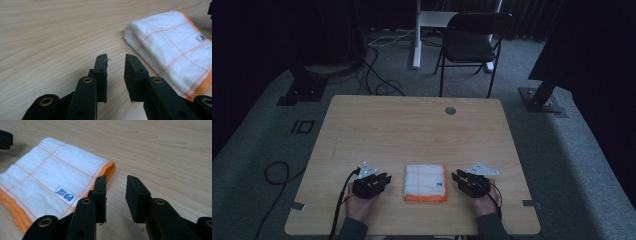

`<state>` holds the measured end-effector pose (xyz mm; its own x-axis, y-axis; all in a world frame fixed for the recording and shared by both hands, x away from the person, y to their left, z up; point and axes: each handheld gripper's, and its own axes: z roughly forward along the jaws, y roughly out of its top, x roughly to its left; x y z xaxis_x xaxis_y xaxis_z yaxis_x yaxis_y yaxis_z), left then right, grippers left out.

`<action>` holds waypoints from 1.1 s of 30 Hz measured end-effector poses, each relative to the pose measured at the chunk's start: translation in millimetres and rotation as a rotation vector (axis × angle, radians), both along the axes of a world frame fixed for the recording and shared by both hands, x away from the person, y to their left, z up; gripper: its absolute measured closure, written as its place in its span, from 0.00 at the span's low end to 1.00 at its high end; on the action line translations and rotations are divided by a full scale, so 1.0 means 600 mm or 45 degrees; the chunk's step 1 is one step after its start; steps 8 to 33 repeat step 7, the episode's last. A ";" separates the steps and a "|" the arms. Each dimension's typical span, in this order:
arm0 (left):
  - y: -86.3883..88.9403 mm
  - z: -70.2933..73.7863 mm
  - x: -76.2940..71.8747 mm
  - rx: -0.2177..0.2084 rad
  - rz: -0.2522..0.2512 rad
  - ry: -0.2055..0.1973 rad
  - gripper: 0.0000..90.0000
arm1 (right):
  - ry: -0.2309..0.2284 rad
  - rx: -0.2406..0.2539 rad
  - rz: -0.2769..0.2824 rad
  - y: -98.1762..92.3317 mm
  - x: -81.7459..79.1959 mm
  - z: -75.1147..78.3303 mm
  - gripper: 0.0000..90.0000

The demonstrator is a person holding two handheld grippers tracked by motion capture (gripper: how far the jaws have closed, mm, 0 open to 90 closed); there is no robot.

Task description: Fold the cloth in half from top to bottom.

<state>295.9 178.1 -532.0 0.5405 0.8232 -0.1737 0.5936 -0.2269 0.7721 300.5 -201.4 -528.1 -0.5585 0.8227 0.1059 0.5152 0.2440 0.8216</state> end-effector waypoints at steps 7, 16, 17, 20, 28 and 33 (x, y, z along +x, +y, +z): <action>0.010 -0.002 0.006 0.005 0.040 0.002 0.81 | 0.001 -0.003 -0.006 -0.005 0.003 -0.001 0.78; 0.010 -0.002 0.006 0.005 0.040 0.002 0.81 | 0.001 -0.003 -0.006 -0.005 0.003 -0.001 0.78; 0.010 -0.002 0.006 0.005 0.040 0.002 0.81 | 0.001 -0.003 -0.006 -0.005 0.003 -0.001 0.78; 0.010 -0.002 0.006 0.005 0.040 0.002 0.81 | 0.001 -0.003 -0.006 -0.005 0.003 -0.001 0.78; 0.010 -0.002 0.006 0.005 0.040 0.002 0.81 | 0.001 -0.003 -0.006 -0.005 0.003 -0.001 0.78; 0.010 -0.002 0.006 0.005 0.040 0.002 0.81 | 0.001 -0.003 -0.006 -0.005 0.003 -0.001 0.78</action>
